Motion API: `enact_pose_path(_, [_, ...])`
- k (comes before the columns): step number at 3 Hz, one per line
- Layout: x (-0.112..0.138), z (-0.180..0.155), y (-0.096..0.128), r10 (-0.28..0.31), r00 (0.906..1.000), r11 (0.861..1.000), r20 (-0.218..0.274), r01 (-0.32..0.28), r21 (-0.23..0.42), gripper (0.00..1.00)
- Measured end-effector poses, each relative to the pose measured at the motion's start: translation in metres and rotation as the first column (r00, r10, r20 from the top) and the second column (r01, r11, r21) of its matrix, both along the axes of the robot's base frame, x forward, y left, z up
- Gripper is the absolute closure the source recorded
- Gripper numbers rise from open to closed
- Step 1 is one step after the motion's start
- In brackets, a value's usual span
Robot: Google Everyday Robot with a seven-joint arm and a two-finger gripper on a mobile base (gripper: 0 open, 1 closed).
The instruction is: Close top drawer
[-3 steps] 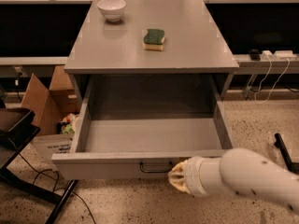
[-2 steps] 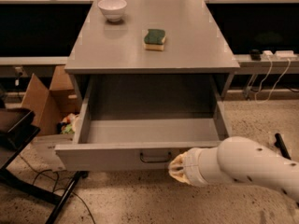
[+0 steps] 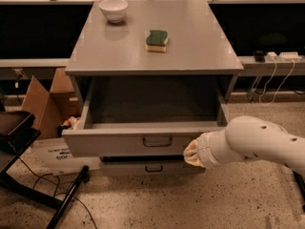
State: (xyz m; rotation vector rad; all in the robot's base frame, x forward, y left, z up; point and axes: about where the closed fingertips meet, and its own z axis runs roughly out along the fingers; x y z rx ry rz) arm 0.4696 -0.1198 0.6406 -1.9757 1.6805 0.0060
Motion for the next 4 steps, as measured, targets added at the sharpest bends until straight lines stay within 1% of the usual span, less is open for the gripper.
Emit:
enact_pose_path(2, [0.068,0.015,-0.056,-0.071,0.9974,0.995,0.017,0.072,-0.073,1.00])
enact_pose_path(3, [0.112,0.027,-0.076,-0.094,0.9951,0.989,0.032,0.097,-0.114,1.00])
enact_pose_path(4, [0.111,0.027,-0.076,-0.094,0.9951,0.989,0.033,0.097,-0.114,1.00])
